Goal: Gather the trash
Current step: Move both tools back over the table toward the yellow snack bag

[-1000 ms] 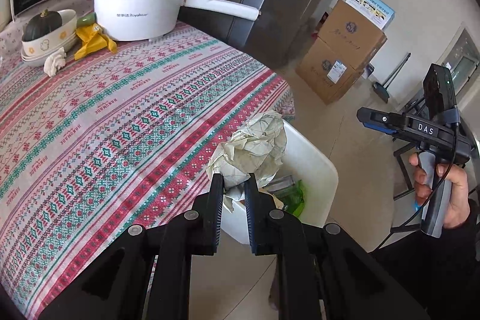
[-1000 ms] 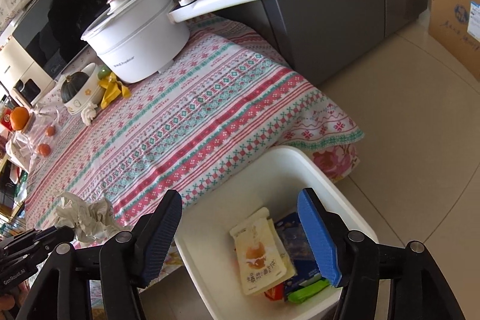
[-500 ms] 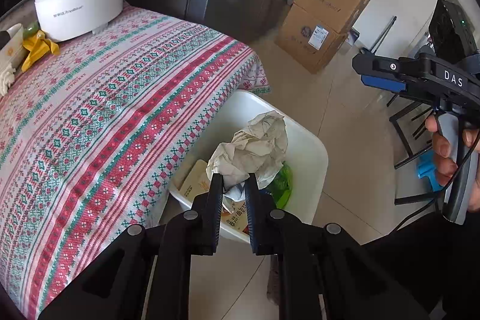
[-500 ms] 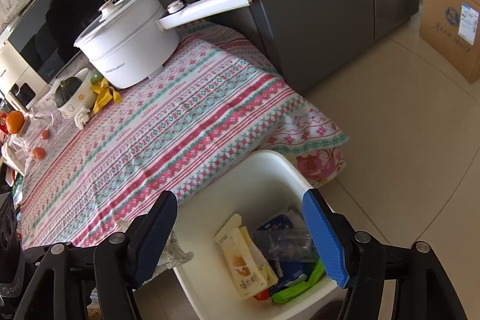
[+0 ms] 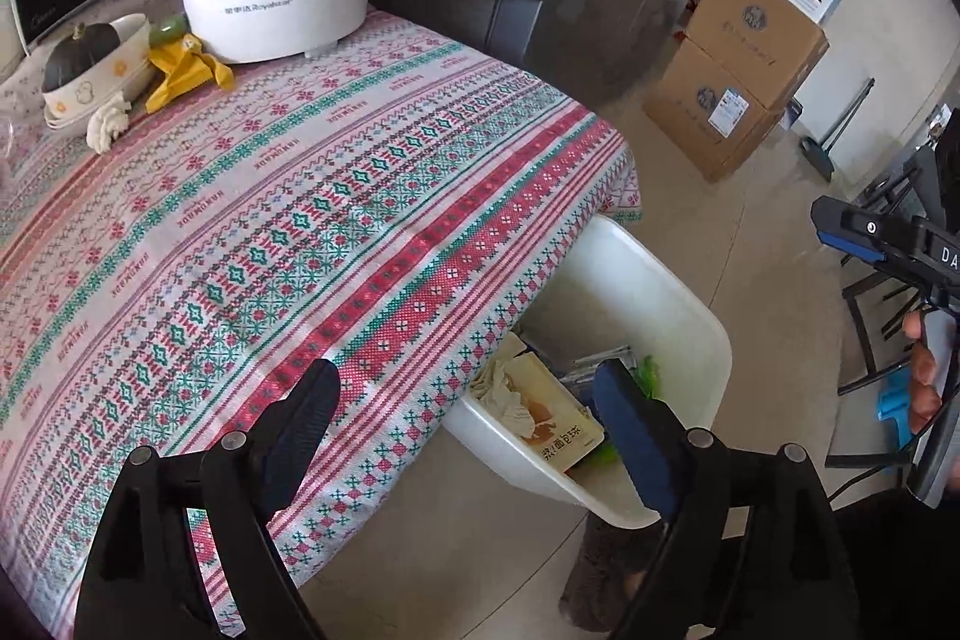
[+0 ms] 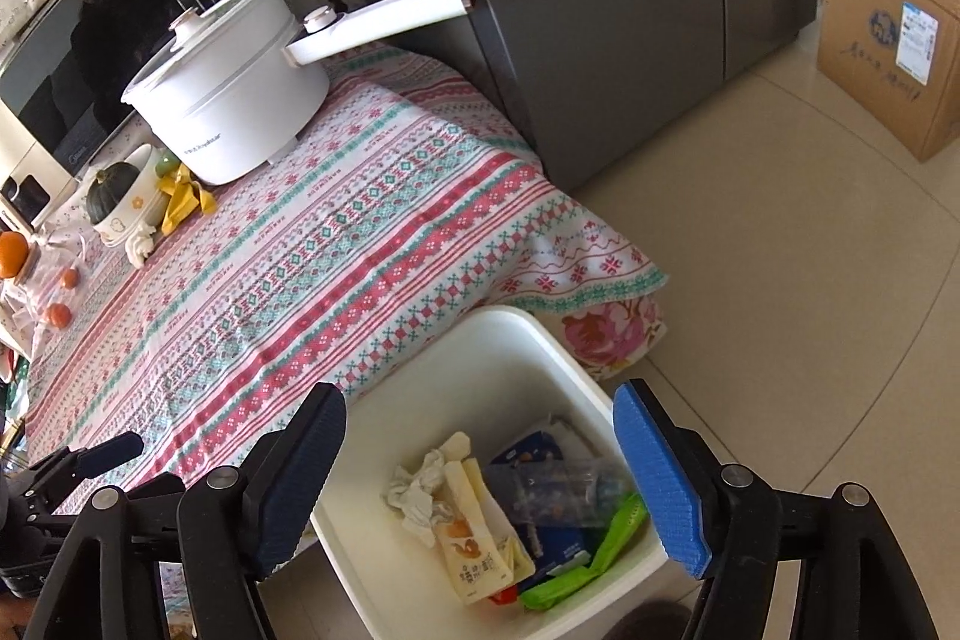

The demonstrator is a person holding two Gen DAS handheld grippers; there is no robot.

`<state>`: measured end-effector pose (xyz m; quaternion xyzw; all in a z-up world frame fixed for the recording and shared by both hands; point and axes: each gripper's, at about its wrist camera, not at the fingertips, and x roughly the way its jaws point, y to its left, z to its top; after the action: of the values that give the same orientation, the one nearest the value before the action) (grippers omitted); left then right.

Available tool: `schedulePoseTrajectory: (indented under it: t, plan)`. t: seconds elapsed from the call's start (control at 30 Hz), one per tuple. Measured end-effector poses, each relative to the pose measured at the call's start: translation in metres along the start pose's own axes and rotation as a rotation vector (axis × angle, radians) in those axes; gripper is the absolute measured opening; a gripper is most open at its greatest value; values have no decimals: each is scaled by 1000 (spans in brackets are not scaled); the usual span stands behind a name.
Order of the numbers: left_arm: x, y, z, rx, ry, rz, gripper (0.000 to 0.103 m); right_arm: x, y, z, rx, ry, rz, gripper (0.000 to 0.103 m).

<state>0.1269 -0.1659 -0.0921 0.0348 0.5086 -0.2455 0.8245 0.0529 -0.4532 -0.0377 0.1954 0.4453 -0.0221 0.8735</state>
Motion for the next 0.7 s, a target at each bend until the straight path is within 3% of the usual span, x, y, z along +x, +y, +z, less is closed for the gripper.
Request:
schedulePoseTrajectory:
  t: [0.2, 0.37, 0.7]
  plan:
    - [-13, 11, 0, -22, -17, 12, 92, 4, 12, 0, -20, 9, 2, 80]
    - [-28, 22, 1, -33, -49, 36, 103, 9, 24, 2, -25, 12, 1, 81]
    - [-64, 61, 3, -76, -131, 146, 103, 14, 66, 18, -42, -12, 12, 86]
